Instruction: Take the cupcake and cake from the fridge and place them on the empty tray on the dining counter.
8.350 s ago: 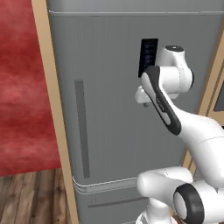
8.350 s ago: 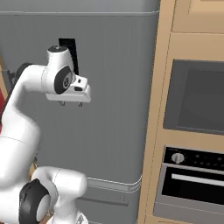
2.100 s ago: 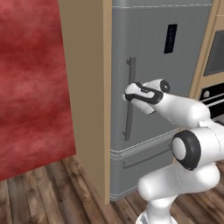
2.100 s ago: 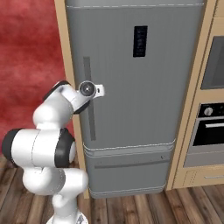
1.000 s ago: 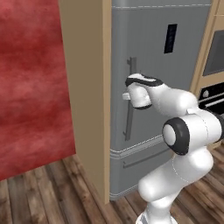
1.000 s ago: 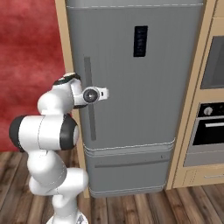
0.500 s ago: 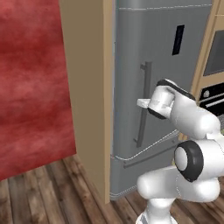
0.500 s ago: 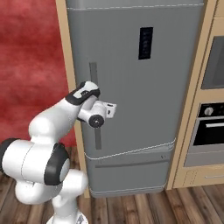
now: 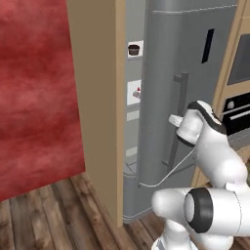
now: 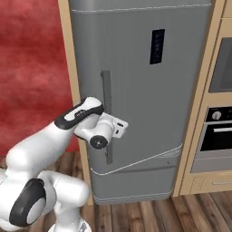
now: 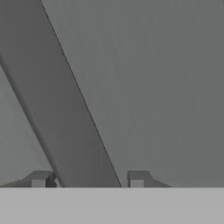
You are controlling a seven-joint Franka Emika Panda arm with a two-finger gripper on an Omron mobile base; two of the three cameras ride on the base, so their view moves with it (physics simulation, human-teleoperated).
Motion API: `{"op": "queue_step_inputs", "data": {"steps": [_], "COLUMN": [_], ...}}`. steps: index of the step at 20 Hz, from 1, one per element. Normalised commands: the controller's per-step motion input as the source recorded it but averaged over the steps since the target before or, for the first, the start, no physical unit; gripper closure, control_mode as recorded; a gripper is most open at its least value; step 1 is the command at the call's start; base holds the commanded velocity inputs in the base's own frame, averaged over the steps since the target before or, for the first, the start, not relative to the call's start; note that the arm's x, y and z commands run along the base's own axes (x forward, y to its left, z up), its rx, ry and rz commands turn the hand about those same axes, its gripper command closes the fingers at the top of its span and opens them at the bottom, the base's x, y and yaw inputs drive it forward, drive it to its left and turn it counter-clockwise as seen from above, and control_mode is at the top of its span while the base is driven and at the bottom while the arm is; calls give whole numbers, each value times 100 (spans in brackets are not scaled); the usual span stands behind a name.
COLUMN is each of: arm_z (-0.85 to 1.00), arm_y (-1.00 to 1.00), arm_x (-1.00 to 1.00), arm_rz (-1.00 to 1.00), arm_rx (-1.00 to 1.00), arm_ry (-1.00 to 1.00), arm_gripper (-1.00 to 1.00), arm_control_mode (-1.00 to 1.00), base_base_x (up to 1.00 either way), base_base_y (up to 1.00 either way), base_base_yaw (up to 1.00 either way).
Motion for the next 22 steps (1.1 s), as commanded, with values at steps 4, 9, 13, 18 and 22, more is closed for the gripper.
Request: {"op": "queue_step_inputs", "data": {"steps": [4, 9, 13, 18, 22], "arm_z": [0, -3, -4, -10, -19], "arm_y": [-100, -100, -100, -100, -100], "arm_x": [-73, -88, -92, -93, -94], "arm_rz": [-13, -9, -7, -8, -9], "arm_rx": [23, 23, 23, 24, 25], "arm_ry": [36, 34, 34, 33, 30], "arm_gripper": [100, 100, 100, 100, 100], "arm_control_mode": [-100, -100, -100, -100, -100], "base_base_x": [0, 0, 0, 0, 0], "base_base_y": [0, 0, 0, 0, 0], "base_base_yaw": [0, 0, 0, 0, 0]}}
